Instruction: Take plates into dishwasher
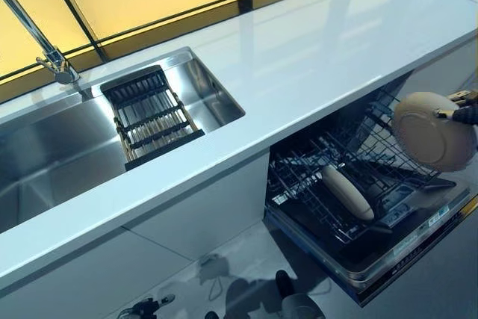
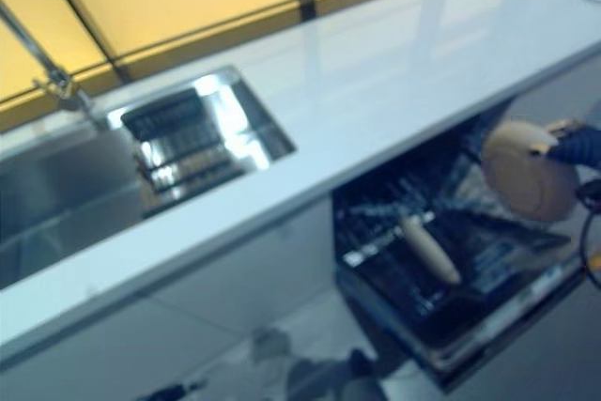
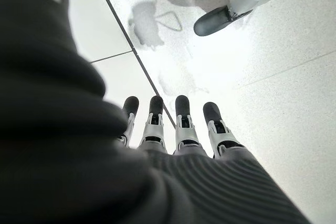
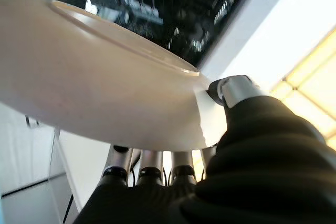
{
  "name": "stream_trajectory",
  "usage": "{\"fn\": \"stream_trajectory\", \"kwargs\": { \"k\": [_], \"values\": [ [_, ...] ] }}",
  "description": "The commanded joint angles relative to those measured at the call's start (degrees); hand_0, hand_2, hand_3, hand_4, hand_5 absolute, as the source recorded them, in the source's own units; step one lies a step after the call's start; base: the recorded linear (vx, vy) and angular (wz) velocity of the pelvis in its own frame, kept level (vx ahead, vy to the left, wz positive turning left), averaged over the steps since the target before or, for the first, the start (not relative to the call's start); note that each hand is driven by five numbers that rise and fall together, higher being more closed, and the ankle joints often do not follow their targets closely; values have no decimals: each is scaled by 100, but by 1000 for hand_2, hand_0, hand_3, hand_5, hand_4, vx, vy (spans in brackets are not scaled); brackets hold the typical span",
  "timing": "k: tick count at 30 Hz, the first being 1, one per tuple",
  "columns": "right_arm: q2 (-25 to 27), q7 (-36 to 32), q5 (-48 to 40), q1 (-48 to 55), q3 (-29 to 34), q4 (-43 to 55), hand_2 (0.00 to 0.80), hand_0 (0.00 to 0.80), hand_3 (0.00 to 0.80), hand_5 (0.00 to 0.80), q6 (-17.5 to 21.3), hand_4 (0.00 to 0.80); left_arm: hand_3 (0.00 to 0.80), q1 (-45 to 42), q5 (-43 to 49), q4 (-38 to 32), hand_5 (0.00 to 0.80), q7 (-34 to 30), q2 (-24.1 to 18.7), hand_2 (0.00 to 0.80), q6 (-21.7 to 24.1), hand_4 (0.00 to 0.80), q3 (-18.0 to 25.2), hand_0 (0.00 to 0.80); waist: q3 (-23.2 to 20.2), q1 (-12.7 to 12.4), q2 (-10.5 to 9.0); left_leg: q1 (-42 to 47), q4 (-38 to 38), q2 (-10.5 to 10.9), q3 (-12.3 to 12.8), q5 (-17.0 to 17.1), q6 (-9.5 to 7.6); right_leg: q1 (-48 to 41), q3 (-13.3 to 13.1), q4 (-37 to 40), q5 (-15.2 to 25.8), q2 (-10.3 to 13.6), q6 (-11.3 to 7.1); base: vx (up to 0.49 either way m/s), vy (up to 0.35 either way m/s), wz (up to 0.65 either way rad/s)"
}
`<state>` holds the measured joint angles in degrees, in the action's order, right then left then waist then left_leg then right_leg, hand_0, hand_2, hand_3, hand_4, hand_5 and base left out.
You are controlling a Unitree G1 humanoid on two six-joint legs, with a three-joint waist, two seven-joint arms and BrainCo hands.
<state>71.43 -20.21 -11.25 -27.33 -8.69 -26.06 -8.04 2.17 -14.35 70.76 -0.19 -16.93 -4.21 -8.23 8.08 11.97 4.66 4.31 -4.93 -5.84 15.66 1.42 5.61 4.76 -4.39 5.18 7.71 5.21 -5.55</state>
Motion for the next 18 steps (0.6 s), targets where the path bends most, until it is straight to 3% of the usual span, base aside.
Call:
{"fn": "stream_trajectory", "kwargs": {
  "k": [1,7,18],
  "values": [
    [-420,206,356,-79,306,326,800,800,800,800,221,800,0,94,9,260,0,8,-272,0,83,0,140,0,-67,19,-413,134,-7,-6,-286,-197,-70,-129,82,-18,-79,207,-195,0,0,0],
    [-1047,430,1156,240,319,918,800,800,800,800,-125,800,0,162,-157,187,0,48,-143,0,74,0,150,0,123,87,-289,86,-7,16,-283,-163,-78,-74,29,-18,-64,223,-178,-26,30,-5],
    [-1531,562,1525,674,347,1259,800,800,800,800,-196,800,0,197,-248,132,0,-3,-78,0,100,0,153,0,331,106,-123,17,-7,42,-291,-108,-68,-10,65,-24,-53,284,-169,-10,17,-1]
  ]
}}
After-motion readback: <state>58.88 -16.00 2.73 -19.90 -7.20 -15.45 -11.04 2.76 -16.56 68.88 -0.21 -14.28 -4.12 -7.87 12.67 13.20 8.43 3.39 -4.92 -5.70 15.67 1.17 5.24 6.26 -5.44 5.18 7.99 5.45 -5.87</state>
